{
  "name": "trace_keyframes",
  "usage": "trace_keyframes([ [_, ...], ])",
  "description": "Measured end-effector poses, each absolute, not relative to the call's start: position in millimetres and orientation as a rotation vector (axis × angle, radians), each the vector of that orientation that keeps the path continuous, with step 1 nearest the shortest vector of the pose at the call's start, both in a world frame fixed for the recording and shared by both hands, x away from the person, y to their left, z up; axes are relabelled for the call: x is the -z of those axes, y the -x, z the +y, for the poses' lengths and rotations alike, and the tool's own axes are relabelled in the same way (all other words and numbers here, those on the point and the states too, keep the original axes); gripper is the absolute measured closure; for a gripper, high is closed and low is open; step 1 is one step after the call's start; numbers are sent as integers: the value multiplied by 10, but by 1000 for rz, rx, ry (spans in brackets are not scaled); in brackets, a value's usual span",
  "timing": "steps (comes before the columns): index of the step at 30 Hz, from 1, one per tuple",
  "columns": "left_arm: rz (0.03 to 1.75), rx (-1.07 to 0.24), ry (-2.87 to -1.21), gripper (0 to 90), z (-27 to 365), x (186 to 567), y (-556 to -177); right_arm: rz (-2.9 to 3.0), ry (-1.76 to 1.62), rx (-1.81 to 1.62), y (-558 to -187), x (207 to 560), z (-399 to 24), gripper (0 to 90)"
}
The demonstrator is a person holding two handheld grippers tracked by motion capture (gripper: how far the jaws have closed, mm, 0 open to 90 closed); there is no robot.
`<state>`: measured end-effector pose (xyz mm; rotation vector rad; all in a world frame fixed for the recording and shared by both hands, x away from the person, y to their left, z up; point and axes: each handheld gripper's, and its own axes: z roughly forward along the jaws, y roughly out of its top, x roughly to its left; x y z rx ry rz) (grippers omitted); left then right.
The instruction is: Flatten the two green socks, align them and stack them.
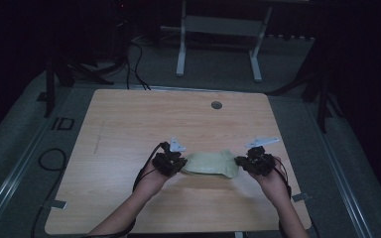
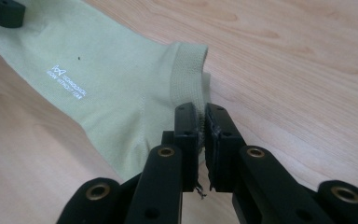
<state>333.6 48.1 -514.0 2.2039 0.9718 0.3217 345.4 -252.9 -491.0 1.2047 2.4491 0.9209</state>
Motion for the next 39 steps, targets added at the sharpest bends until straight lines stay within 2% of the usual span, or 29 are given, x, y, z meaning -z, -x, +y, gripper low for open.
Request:
trace_keyframes([
  [15, 1049, -282, -2224, 873, 454, 5477, -3491, 2499, -1267, -799, -3689, 5334, -2480, 833],
  [29, 1052, -282, -2238, 859, 437, 5520, -3489, 2484, -1258, -811, -3701, 5284, -2471, 827],
  [31, 1050, -276, -2234, 809, 437, 5498, -3487, 2483, -1272, -816, -3709, 5283, -2474, 818],
  [32, 1049, -273, -2234, 749, 439, 5483, -3487, 2482, -1279, -812, -3718, 5296, -2477, 798],
  [34, 1052, -311, -2215, 571, 455, 5431, -3461, 2490, -1302, -802, -3734, 5338, -2490, 721],
  [35, 1048, -325, -2203, 534, 475, 5392, -3445, 2498, -1310, -798, -3732, 5351, -2497, 704],
  [38, 1026, -362, -2164, 525, 545, 5262, -3411, 2490, -1298, -804, -3686, 5319, -2518, 672],
  [39, 1020, -368, -2159, 548, 559, 5219, -3402, 2483, -1293, -816, -3667, 5292, -2519, 675],
])
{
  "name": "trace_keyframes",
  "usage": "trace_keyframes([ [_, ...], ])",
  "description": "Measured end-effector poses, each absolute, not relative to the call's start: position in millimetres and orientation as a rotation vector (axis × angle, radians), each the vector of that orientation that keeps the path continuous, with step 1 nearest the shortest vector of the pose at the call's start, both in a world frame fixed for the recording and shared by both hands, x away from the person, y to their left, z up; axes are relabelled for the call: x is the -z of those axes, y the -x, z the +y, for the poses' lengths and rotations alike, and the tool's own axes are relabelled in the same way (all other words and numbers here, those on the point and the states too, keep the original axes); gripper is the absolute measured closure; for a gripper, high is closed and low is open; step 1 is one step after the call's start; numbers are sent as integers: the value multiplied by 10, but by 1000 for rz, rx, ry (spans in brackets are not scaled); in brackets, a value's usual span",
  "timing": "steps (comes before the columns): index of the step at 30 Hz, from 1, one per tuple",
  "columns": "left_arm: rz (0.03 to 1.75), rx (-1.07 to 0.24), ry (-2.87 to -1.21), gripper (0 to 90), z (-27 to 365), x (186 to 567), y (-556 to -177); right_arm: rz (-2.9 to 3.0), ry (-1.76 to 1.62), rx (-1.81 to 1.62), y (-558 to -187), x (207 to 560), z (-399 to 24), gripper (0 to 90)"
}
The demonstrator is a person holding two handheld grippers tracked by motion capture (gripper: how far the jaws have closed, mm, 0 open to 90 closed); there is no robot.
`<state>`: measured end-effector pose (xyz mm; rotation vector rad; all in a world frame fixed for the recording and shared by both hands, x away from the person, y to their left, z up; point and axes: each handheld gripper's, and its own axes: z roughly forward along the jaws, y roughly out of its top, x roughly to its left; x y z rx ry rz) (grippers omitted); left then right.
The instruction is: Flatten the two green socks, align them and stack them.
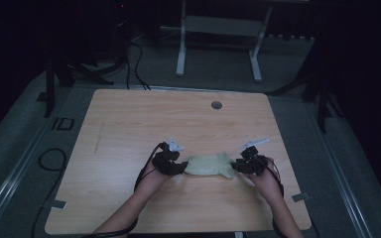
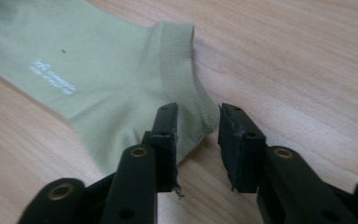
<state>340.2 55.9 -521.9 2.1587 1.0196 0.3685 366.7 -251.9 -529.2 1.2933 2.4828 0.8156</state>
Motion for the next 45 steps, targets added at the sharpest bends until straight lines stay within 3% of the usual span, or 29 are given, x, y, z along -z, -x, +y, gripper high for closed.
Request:
trace_keyframes([
  [3, 996, -395, -2136, 609, 551, 5121, -3368, 2446, -1268, -868, -3615, 5178, -2508, 703],
  [4, 988, -400, -2136, 638, 525, 5107, -3354, 2441, -1259, -883, -3602, 5139, -2495, 754],
  [6, 951, -419, -2158, 784, 454, 5117, -3334, 2441, -1240, -915, -3573, 5086, -2443, 897],
  [8, 952, -453, -2165, 853, 390, 5165, -3344, 2469, -1201, -926, -3542, 5078, -2350, 900],
  [20, 998, -405, -2258, 830, 346, 5542, -3511, 2607, -1153, -857, -3502, 5455, -2111, 898],
  [30, 985, -394, -2256, 794, 364, 5535, -3488, 2517, -1194, -907, -3539, 5296, -2220, 885],
  [35, 1007, -414, -2246, 794, 438, 5547, -3505, 2514, -1221, -797, -3638, 5444, -2279, 874],
  [40, 1018, -381, -2215, 727, 476, 5538, -3517, 2492, -1266, -870, -3671, 5467, -2313, 871],
  [45, 965, -363, -2195, 592, 454, 5484, -3470, 2488, -1245, -875, -3658, 5433, -2291, 790],
])
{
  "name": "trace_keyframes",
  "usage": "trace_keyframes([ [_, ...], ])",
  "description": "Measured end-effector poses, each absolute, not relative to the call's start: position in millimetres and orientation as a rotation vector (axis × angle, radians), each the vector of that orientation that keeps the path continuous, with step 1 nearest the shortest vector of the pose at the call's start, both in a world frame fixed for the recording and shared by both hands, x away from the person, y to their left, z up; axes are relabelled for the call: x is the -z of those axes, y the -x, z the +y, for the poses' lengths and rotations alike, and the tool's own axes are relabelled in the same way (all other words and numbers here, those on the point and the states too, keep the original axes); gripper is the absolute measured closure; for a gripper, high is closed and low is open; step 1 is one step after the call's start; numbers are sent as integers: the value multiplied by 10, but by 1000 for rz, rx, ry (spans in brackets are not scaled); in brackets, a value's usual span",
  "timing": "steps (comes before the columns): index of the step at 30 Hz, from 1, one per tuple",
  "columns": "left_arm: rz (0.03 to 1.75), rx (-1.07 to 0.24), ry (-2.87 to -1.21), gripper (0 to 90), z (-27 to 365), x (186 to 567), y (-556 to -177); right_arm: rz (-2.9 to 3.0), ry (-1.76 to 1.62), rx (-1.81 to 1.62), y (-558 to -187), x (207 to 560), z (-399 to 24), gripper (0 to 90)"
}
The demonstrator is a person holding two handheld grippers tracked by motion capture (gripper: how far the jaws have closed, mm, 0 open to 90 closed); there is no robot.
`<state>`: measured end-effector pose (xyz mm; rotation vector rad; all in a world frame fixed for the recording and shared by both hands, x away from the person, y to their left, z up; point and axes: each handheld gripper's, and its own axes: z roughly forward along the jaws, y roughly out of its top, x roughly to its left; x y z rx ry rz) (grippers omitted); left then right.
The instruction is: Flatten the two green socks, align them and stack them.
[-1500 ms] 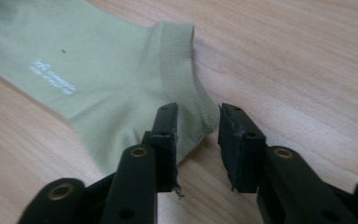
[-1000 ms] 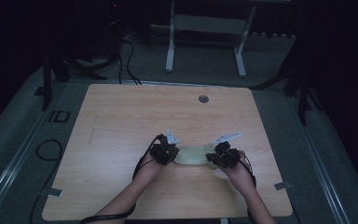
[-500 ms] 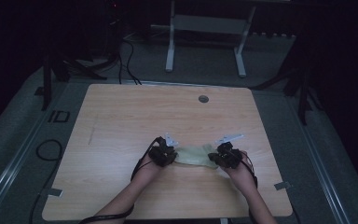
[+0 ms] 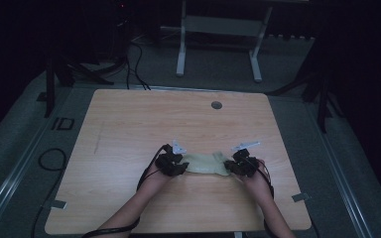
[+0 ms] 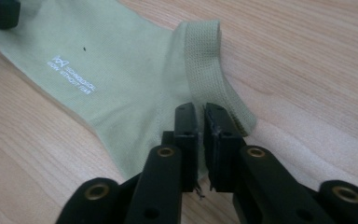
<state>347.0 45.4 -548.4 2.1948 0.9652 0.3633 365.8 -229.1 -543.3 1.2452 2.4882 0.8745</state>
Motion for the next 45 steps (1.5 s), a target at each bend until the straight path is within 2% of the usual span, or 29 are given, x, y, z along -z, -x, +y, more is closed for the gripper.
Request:
trace_keyframes([
  [4, 929, -352, -2174, 561, 439, 5426, -3411, 2475, -1214, -906, -3628, 5362, -2294, 583],
  [6, 909, -359, -2160, 491, 429, 5402, -3380, 2440, -1193, -945, -3608, 5321, -2306, 495],
  [8, 901, -359, -2152, 474, 420, 5395, -3356, 2430, -1181, -982, -3595, 5291, -2321, 454],
  [9, 900, -355, -2154, 436, 413, 5395, -3350, 2434, -1184, -981, -3590, 5280, -2322, 402],
  [13, 911, -335, -2141, 291, 419, 5407, -3338, 2404, -1200, -1056, -3561, 5235, -2329, 313],
  [15, 920, -312, -2121, 225, 427, 5432, -3333, 2410, -1173, -1067, -3543, 5218, -2328, 200],
  [17, 917, -314, -2135, 132, 420, 5456, -3323, 2434, -1147, -1073, -3538, 5215, -2322, 134],
  [20, 911, -321, -2136, 78, 416, 5463, -3299, 2429, -1123, -1090, -3513, 5202, -2320, 130],
  [24, 906, -345, -2111, 54, 432, 5446, -3266, 2406, -1114, -1080, -3500, 5209, -2339, 129],
  [45, 956, -378, -2045, 22, 831, 5470, -3120, 2300, -1160, -1007, -3344, 5392, -2703, 130],
])
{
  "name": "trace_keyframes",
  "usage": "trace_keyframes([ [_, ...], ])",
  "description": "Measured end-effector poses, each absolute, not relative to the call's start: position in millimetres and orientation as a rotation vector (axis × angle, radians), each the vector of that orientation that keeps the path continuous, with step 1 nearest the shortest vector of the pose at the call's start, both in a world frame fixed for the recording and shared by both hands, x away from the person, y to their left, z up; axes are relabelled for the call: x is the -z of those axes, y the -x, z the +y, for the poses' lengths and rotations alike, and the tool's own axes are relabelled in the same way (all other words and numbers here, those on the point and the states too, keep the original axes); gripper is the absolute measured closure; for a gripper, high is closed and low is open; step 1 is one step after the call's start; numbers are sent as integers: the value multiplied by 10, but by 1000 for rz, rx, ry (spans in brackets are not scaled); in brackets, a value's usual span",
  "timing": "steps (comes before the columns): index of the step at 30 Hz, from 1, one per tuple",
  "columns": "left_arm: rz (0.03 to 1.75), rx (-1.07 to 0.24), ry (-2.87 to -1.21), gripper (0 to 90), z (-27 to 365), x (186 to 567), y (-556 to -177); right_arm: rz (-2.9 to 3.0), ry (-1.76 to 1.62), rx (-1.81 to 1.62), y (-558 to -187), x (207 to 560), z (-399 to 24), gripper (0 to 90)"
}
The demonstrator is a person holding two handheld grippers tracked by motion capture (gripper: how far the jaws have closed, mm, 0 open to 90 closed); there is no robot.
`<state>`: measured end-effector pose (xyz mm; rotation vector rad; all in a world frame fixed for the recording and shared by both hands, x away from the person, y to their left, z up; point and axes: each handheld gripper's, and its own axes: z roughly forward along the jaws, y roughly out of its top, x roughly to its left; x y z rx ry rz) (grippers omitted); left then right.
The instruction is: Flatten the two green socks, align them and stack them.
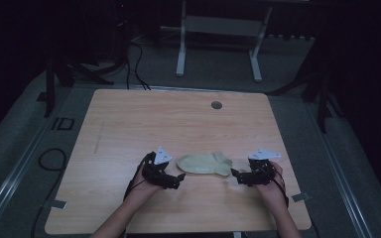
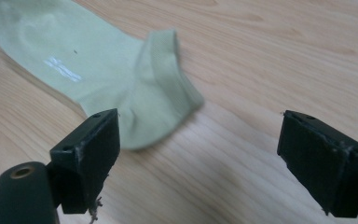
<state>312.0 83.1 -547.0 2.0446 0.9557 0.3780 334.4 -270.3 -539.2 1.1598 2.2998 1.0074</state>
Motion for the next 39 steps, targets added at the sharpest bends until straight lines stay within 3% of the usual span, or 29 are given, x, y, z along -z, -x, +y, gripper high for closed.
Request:
trace_keyframes([
  [25, 1061, -386, -1984, 22, 1522, 5549, -2786, 2236, -1281, -963, -3062, 5506, -3247, 136],
  [39, 1177, -475, -1917, 22, 1904, 5605, -2593, 2213, -1347, -914, -2972, 5607, -3443, 137],
])
